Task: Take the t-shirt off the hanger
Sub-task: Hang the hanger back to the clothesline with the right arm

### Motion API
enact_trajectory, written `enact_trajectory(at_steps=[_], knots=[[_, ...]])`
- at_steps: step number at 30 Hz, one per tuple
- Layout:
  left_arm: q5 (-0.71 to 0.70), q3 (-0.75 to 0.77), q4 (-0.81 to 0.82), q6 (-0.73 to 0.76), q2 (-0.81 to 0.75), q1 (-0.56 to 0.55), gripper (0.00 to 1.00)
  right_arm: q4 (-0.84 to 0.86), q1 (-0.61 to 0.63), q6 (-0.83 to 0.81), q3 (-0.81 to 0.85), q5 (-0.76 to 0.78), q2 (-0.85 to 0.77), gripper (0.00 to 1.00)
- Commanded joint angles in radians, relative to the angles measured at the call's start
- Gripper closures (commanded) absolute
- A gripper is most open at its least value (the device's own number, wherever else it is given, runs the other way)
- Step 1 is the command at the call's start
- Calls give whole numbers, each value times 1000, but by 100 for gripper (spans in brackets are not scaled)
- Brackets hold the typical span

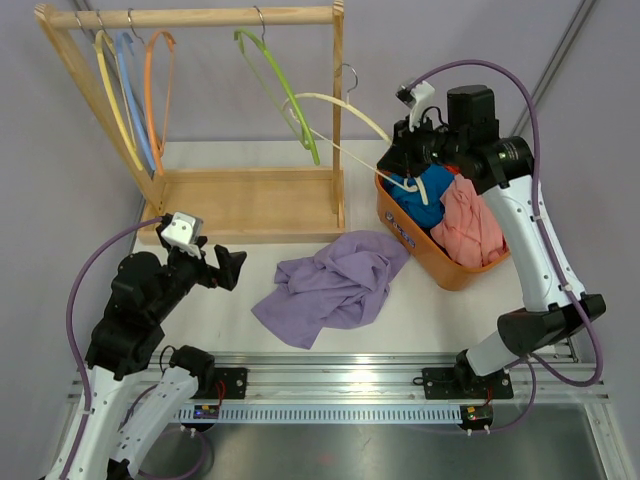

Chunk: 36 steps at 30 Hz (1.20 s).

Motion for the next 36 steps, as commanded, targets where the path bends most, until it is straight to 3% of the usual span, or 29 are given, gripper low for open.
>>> enact_trajectory(at_steps=[1, 11, 27, 36], knots=[[-15, 3, 66, -3, 4, 3, 1, 140, 59, 60, 97, 150, 24, 100], [-24, -9, 63, -17, -18, 3, 1, 178, 182, 137, 318, 434, 175, 100], [-15, -18, 69, -32, -18, 3, 1, 114, 197, 187, 646, 436, 373, 100], [14, -37, 70, -71, -19, 3, 1, 89, 199, 215, 609, 379, 401, 100]])
